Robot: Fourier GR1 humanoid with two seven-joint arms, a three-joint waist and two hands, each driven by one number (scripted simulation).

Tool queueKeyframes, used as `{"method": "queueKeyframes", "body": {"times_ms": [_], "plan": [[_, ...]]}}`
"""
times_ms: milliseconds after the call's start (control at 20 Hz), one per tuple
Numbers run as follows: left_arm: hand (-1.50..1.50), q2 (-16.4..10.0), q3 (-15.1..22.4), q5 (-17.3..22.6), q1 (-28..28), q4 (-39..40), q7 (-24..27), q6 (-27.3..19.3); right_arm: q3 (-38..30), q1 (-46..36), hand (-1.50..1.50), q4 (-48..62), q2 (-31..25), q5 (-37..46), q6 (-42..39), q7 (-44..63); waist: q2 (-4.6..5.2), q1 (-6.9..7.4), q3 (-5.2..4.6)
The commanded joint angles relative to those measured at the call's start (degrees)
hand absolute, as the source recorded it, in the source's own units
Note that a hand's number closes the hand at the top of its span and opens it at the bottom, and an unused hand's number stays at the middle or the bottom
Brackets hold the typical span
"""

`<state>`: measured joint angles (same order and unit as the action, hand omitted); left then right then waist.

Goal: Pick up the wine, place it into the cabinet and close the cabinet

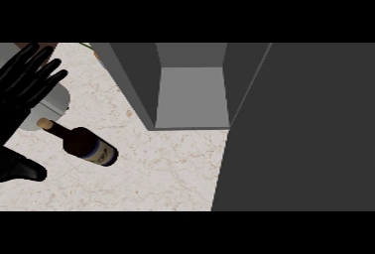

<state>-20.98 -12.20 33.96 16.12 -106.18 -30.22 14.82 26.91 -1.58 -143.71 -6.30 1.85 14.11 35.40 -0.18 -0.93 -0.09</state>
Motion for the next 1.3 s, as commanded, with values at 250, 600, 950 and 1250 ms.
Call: {"method": "queueKeyframes", "body": {"times_ms": [250,600,950,1250], "plan": [[-1.5,1.61,-0.4,-6.91,-2.27,10.56,10.01,4.81,3.99,2.15,-1.5,-11.88,-2.54,7.11,2.95,4.59,-0.03,-0.44,-0.01],[-1.5,4.3,1.26,-13.46,-8.68,12.74,18.52,7.45,1.99,-3.18,-1.5,-10.04,-4.02,6.36,4.93,7.12,-0.02,0.07,-0.04],[-1.5,1.42,-2.43,-15.22,-10.63,20.35,25.52,12.06,6.49,0.46,-1.5,-10.56,-5.05,8.47,7.54,4.31,-0.08,-0.17,-0.02],[-1.5,2.86,-0.83,-18.63,-10.72,24.12,29.2,12.43,5.03,-3.11,-1.5,-11.21,-6.55,8.33,8.62,7.19,-0.07,0.26,0.0]]}}
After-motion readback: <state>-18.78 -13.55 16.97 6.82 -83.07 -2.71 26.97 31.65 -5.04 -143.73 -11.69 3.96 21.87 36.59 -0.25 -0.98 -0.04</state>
